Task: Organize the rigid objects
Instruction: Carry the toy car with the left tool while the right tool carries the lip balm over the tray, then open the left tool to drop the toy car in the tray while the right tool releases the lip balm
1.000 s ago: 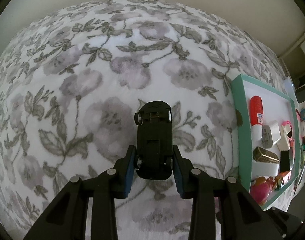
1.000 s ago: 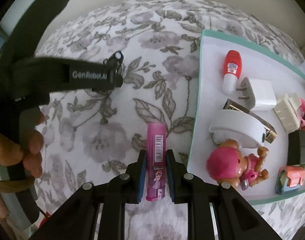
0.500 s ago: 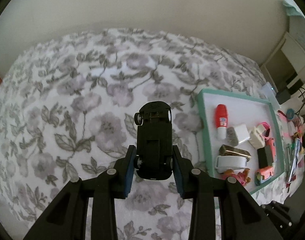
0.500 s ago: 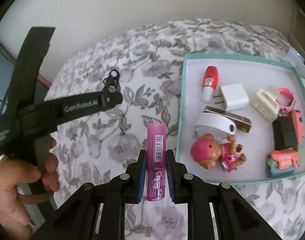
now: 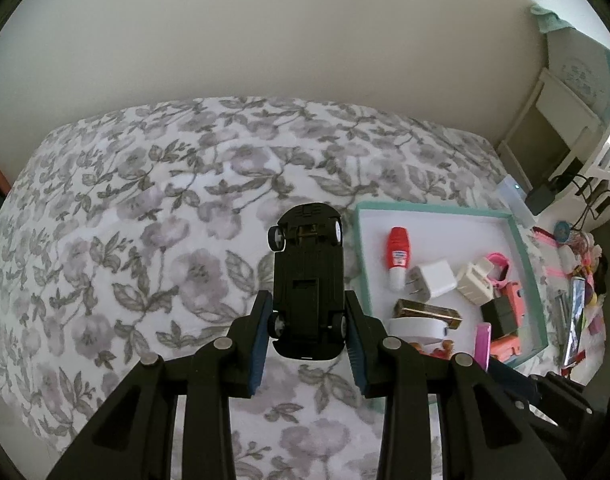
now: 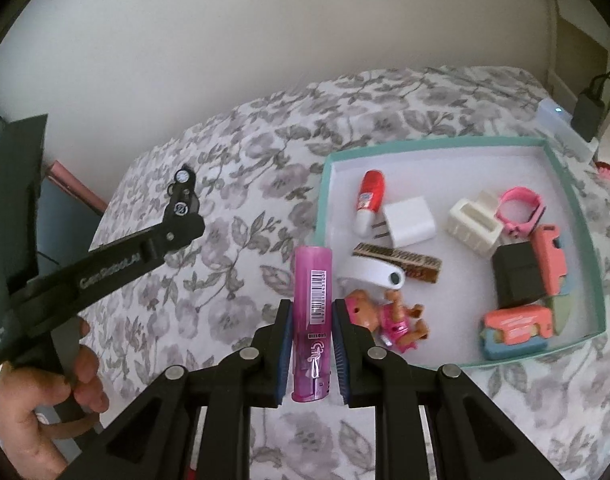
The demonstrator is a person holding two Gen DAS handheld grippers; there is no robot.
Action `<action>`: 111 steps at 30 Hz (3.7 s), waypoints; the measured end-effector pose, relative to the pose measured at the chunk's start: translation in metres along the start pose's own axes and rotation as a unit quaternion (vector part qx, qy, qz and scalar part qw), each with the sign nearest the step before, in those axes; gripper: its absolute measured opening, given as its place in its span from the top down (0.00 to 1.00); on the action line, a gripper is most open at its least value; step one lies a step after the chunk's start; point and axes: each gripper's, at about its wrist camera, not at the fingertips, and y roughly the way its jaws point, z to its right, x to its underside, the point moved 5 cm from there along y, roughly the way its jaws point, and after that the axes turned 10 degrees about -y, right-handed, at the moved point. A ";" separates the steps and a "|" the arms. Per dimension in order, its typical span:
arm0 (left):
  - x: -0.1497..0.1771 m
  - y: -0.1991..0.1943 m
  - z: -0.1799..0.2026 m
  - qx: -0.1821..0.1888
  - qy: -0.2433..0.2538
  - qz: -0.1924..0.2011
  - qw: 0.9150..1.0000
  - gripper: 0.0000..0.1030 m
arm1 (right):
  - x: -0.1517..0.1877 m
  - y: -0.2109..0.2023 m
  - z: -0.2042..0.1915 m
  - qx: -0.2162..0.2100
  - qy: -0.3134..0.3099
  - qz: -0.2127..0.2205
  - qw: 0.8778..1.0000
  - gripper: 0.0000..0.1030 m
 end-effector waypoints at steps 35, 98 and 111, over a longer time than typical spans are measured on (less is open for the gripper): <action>0.054 0.043 0.134 0.037 0.122 -0.072 0.989 0.65 | 0.022 -0.011 0.127 0.080 0.096 -0.023 0.992 0.80; 0.002 0.052 0.060 -0.051 0.013 -0.008 0.999 0.34 | 0.001 0.001 0.133 0.105 0.088 -0.009 0.991 0.62; 0.004 0.054 0.039 -0.076 0.007 -0.004 0.997 0.20 | -0.002 0.006 0.122 0.128 0.060 -0.004 0.990 0.31</action>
